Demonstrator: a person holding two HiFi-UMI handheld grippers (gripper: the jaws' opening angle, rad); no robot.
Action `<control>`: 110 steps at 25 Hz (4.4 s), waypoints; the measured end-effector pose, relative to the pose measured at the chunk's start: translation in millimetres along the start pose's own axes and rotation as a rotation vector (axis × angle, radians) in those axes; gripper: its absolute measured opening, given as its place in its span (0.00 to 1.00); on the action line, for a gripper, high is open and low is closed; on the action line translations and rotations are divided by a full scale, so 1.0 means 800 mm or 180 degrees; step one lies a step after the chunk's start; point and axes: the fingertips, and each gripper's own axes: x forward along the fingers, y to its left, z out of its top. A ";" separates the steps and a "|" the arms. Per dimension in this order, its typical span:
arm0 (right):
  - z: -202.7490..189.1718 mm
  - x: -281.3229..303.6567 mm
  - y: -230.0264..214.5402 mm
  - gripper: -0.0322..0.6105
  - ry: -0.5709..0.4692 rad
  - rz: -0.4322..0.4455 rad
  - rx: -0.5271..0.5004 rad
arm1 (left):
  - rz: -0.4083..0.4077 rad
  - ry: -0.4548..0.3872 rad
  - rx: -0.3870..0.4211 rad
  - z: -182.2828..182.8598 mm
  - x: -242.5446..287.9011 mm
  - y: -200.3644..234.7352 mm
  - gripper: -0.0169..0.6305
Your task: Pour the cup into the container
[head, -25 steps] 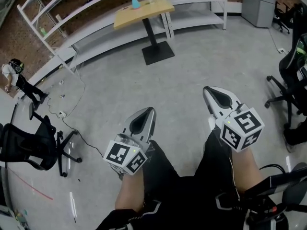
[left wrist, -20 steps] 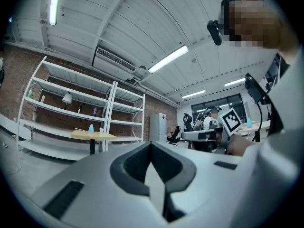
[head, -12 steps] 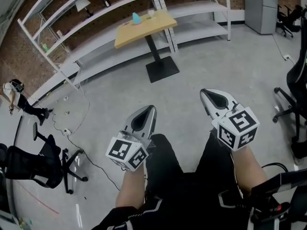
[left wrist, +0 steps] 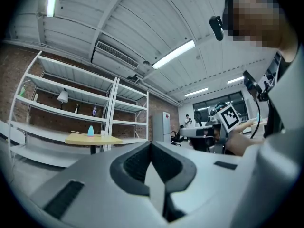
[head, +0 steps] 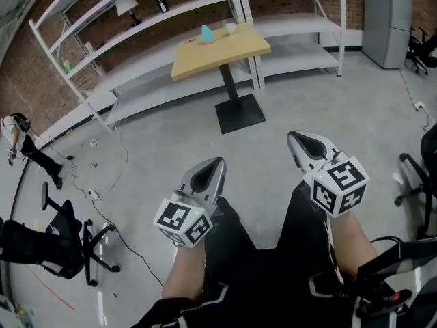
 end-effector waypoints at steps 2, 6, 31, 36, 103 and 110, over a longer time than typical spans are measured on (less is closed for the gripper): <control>0.006 0.034 -0.008 0.05 -0.0017 0.0005 -0.0037 | -0.0008 -0.0040 0.0023 0.004 0.017 0.027 0.03; 0.017 0.104 -0.030 0.05 -0.0053 0.0004 -0.0072 | -0.0029 -0.0053 0.0006 0.005 0.056 0.088 0.03; 0.036 0.566 -0.281 0.05 -0.0097 -0.0034 -0.0072 | -0.0130 -0.0130 0.0026 0.002 0.426 0.463 0.03; 0.037 0.670 -0.321 0.05 -0.0081 -0.0017 -0.0068 | -0.0065 -0.0124 0.0029 -0.003 0.485 0.555 0.03; -0.076 1.205 -0.647 0.52 0.1214 0.0047 -0.0020 | -0.1732 0.0452 0.0019 -0.085 0.863 0.843 0.03; -0.031 1.204 -0.611 0.52 0.1214 0.0191 -0.0493 | -0.1874 0.0486 0.0027 -0.088 0.857 0.832 0.03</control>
